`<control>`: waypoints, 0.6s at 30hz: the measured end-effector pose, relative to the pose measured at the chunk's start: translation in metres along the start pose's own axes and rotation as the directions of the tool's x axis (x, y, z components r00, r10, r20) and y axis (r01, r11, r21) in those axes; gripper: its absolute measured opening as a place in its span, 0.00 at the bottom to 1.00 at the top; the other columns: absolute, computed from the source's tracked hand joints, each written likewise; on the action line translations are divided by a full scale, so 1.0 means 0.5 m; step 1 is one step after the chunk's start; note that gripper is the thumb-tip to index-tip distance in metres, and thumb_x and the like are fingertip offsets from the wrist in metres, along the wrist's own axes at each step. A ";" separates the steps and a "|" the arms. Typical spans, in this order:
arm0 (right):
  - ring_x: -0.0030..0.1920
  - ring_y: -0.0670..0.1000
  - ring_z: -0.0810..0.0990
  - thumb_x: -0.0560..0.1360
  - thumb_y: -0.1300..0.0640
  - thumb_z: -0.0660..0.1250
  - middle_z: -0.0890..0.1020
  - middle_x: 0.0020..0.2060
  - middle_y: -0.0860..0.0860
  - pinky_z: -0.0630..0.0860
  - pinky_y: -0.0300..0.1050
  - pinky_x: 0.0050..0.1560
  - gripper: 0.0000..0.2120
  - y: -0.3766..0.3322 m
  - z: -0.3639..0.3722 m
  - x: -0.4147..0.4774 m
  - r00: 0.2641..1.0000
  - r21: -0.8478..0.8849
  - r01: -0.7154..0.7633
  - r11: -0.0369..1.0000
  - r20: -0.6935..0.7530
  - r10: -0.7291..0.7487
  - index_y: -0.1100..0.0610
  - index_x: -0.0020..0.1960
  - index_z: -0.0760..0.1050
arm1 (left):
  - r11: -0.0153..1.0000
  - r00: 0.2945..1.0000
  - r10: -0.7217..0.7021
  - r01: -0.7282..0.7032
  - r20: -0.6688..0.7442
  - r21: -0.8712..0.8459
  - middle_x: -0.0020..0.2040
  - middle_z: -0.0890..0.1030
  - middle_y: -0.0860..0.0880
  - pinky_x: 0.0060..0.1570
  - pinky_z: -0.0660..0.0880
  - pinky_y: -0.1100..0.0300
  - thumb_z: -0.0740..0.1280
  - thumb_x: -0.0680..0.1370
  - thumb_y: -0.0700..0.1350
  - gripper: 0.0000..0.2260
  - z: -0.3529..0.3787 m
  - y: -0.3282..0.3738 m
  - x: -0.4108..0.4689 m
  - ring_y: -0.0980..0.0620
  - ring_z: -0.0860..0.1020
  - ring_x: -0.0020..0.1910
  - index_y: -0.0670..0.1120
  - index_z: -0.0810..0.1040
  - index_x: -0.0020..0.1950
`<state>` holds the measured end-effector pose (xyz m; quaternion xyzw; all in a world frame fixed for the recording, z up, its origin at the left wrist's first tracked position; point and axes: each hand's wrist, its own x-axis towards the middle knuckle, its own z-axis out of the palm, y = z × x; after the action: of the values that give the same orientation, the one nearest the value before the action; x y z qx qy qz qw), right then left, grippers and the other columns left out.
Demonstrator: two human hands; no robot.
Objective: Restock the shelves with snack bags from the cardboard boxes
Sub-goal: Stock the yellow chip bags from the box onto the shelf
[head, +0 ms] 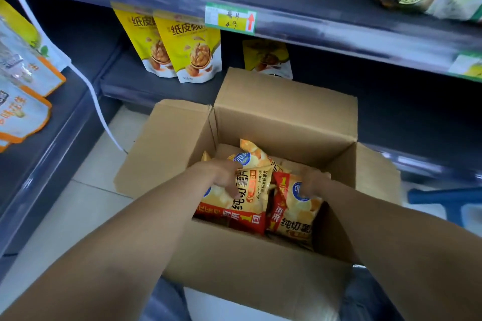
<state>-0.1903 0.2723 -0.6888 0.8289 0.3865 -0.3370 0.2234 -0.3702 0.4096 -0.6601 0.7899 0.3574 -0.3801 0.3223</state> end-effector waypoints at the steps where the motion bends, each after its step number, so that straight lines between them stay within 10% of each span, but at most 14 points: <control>1: 0.65 0.55 0.73 0.76 0.55 0.65 0.75 0.63 0.54 0.69 0.44 0.58 0.22 0.008 0.009 0.012 1.000 0.013 -0.012 1.000 0.021 0.012 0.60 0.68 0.68 | 0.999 1.000 0.000 -0.001 0.016 0.037 0.77 0.60 0.49 0.71 0.62 0.51 0.76 0.68 0.52 0.46 0.002 0.007 0.013 0.46 0.61 0.74 0.52 0.52 0.78; 6: 0.72 0.62 0.61 0.72 0.59 0.70 0.59 0.73 0.58 0.67 0.52 0.67 0.40 0.030 0.040 0.038 0.995 0.087 -0.037 0.996 0.101 0.028 0.55 0.76 0.51 | 0.990 1.000 -0.024 0.022 0.015 0.141 0.73 0.67 0.51 0.71 0.60 0.48 0.78 0.62 0.57 0.46 0.001 0.028 0.058 0.46 0.64 0.72 0.54 0.61 0.75; 10: 0.70 0.62 0.63 0.73 0.59 0.69 0.61 0.71 0.60 0.69 0.54 0.67 0.32 0.025 0.035 0.038 0.995 -0.001 -0.067 0.998 0.069 0.067 0.62 0.73 0.60 | 0.998 0.999 -0.005 0.003 0.035 0.070 0.71 0.70 0.50 0.67 0.66 0.54 0.78 0.64 0.53 0.42 -0.019 0.029 0.052 0.47 0.68 0.70 0.51 0.63 0.74; 15: 0.63 0.59 0.74 0.71 0.60 0.72 0.75 0.63 0.59 0.74 0.48 0.59 0.24 0.024 0.013 0.040 0.989 0.176 -0.144 0.974 0.055 0.136 0.64 0.65 0.72 | 0.970 0.994 -0.061 0.079 -0.085 0.230 0.78 0.52 0.46 0.74 0.42 0.39 0.73 0.67 0.61 0.46 0.003 0.014 0.036 0.41 0.48 0.77 0.55 0.51 0.78; 18: 0.61 0.58 0.77 0.72 0.64 0.68 0.78 0.59 0.58 0.76 0.46 0.56 0.18 0.033 -0.005 0.033 0.989 0.203 -0.145 0.968 0.010 0.146 0.63 0.62 0.74 | 0.973 0.962 -0.194 0.213 -0.192 0.083 0.76 0.51 0.42 0.73 0.55 0.42 0.74 0.66 0.63 0.52 0.025 0.005 0.025 0.41 0.48 0.77 0.45 0.49 0.78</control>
<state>-0.1685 0.2723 -0.6973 0.8743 0.2890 -0.3554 0.1605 -0.3670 0.4026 -0.6763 0.7960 0.4449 -0.3550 0.2059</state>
